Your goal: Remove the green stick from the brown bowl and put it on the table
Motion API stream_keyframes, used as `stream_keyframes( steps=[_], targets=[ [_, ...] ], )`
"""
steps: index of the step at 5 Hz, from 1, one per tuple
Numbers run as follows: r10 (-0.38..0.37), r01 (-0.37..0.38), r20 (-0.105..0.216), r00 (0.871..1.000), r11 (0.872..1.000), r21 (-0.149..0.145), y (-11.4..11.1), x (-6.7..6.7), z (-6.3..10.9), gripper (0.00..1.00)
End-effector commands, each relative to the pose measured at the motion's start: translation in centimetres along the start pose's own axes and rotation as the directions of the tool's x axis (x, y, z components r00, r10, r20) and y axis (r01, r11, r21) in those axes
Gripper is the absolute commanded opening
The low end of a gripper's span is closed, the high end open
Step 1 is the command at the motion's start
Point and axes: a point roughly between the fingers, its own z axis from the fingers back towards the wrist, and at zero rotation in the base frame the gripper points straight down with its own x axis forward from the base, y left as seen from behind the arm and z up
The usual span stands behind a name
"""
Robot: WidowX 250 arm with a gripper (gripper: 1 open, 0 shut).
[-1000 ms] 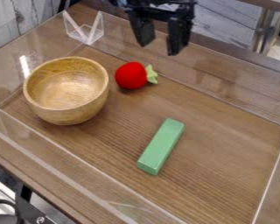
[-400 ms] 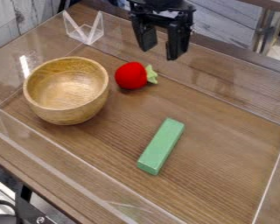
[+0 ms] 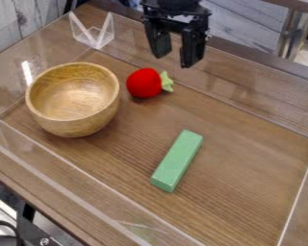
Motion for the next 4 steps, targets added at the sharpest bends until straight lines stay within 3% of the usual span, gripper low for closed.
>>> stream_keyframes(
  steps=[1, 3, 4],
  targets=[
    [0.037, -0.037, 0.063, 0.997, 0.999, 0.009, 0.6, 1.1, 1.5, 1.0],
    [0.192, -0.195, 0.129, 0.973, 0.981, 0.012, 1.9, -0.2, 3.4, 1.0],
    [0.333, -0.341, 0.188, 0.924, 0.94, 0.007, 2.8, -2.2, 3.9, 1.0]
  ],
)
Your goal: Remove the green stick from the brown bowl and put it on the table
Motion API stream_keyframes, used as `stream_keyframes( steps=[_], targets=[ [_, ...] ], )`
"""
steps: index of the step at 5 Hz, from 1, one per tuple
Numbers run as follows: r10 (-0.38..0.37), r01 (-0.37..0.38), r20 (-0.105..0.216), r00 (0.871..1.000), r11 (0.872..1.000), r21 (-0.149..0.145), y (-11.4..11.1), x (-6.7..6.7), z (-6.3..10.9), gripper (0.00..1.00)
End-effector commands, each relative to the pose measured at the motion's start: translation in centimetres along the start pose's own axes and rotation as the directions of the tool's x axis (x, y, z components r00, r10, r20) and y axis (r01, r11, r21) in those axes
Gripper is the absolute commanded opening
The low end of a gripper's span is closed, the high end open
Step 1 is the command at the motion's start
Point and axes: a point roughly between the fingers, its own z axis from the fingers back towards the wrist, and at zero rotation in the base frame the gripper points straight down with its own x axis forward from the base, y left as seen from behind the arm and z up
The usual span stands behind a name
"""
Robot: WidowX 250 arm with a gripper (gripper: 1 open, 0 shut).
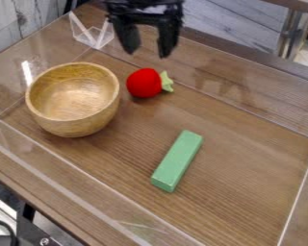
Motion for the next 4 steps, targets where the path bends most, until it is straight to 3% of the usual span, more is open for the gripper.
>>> stream_keyframes(
  steps=[1, 3, 4],
  targets=[
    [0.084, -0.086, 0.091, 0.992, 0.996, 0.013, 0.7, -0.3, 1.4, 1.0],
    [0.139, -0.144, 0.135, 0.981, 0.989, 0.025, 1.0, 0.3, 0.9, 1.0],
    [0.121, -0.125, 0.14, 0.983, 0.992, 0.026, 0.9, 1.3, -0.7, 1.0]
  ],
)
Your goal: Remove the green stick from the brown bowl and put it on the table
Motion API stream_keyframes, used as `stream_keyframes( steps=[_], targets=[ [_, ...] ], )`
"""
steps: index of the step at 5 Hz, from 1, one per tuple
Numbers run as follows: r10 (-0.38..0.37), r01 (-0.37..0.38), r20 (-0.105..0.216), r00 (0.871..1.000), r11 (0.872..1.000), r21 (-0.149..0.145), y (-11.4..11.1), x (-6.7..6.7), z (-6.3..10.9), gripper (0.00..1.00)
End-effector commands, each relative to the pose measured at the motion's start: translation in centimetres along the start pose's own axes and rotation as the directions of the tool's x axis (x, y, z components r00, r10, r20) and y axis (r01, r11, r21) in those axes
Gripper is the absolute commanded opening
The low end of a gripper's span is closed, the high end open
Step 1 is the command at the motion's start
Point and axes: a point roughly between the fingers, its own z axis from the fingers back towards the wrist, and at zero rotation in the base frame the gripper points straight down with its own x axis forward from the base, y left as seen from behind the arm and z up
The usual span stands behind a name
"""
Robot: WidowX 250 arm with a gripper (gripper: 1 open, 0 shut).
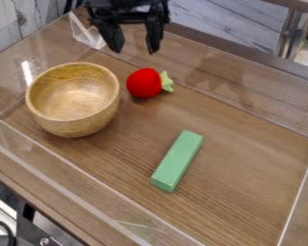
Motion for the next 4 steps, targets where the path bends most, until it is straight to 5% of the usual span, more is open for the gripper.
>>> stream_keyframes(
  steps=[1, 3, 4],
  targets=[
    [-0.024, 0.024, 0.054, 0.998, 1.0, 0.0, -0.8, 1.4, -0.6, 1.0],
    [0.066, -0.07, 0.111, 0.992, 0.997, 0.028, -2.5, 2.3, 2.0, 1.0],
    [0.039, -0.042, 0.115, 0.993, 0.999, 0.027, -2.9, 1.5, 2.9, 0.0]
  ],
)
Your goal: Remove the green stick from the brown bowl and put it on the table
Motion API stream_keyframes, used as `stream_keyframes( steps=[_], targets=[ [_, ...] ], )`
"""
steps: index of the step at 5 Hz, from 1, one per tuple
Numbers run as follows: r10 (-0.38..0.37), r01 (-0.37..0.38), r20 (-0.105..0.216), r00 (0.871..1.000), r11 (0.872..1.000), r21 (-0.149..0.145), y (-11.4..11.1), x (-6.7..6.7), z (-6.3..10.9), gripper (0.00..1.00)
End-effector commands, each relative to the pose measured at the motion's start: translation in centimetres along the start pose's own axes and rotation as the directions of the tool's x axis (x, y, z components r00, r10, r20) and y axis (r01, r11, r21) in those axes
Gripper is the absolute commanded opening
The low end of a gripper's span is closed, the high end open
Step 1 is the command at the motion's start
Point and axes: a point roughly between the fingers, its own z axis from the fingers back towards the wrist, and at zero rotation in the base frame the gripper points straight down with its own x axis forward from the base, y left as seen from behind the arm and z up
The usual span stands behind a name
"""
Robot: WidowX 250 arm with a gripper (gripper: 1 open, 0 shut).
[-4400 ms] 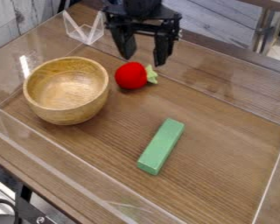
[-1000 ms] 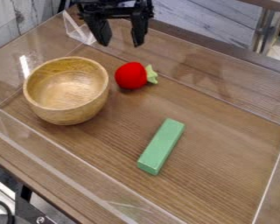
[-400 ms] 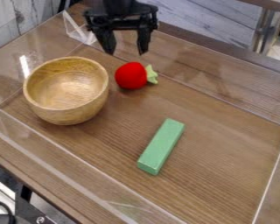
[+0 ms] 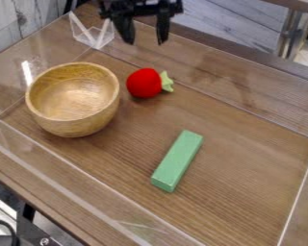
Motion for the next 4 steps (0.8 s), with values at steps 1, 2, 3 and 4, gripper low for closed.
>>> stream_keyframes(
  steps=[1, 2, 3, 4],
  targets=[
    [-0.045, 0.045, 0.039, 0.998, 0.999, 0.005, -0.3, -0.4, 1.2, 1.0],
    [-0.031, 0.031, 0.034, 0.999, 0.999, 0.016, -0.5, -1.4, 1.2, 1.0],
    [-0.004, 0.003, 0.04, 0.999, 1.0, 0.029, -0.5, -1.6, 1.0, 1.0],
    [0.027, -0.029, 0.05, 0.998, 0.999, 0.041, -0.3, -1.5, 0.8, 1.0]
  ],
)
